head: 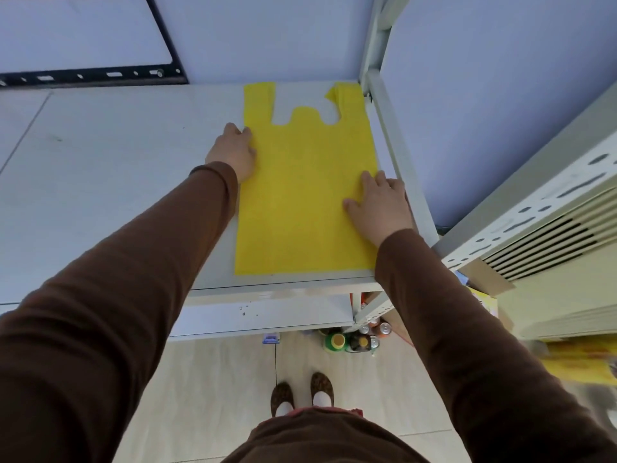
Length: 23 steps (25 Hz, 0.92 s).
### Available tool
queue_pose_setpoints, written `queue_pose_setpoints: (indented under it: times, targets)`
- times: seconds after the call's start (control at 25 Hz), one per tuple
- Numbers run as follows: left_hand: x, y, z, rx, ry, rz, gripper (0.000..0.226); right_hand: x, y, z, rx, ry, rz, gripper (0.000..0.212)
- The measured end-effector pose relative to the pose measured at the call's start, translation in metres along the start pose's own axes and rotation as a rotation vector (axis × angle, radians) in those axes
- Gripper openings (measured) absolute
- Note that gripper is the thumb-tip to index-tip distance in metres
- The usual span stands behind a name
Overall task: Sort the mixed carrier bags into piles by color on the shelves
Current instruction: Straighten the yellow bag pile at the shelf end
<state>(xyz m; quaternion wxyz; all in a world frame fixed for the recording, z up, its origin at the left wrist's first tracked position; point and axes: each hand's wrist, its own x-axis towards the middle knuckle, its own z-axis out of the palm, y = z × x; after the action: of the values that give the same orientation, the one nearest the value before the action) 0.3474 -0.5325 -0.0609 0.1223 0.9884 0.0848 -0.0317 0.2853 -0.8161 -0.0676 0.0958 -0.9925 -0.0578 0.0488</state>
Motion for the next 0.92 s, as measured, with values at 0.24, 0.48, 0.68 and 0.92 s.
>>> queue_pose_setpoints:
  times: [0.24, 0.48, 0.68, 0.92]
  targets:
    - [-0.055, 0.004, -0.017, -0.128, 0.168, 0.161, 0.051, -0.048, 0.001, -0.031, 0.185, 0.126, -0.156, 0.057]
    - [-0.193, -0.011, -0.002, -0.228, -0.028, 0.459, 0.053, -0.119, 0.021, -0.022, 0.134, 0.025, -0.317, 0.056]
    - [-0.214, -0.022, 0.009, -0.168, -0.033, 0.415, 0.060, -0.122, 0.019, -0.007, 0.000, -0.006, -0.213, 0.057]
    - [-0.209, -0.019, 0.011, -0.127, 0.004, 0.418, 0.061, -0.117, 0.020, -0.006, -0.002, -0.030, -0.218, 0.054]
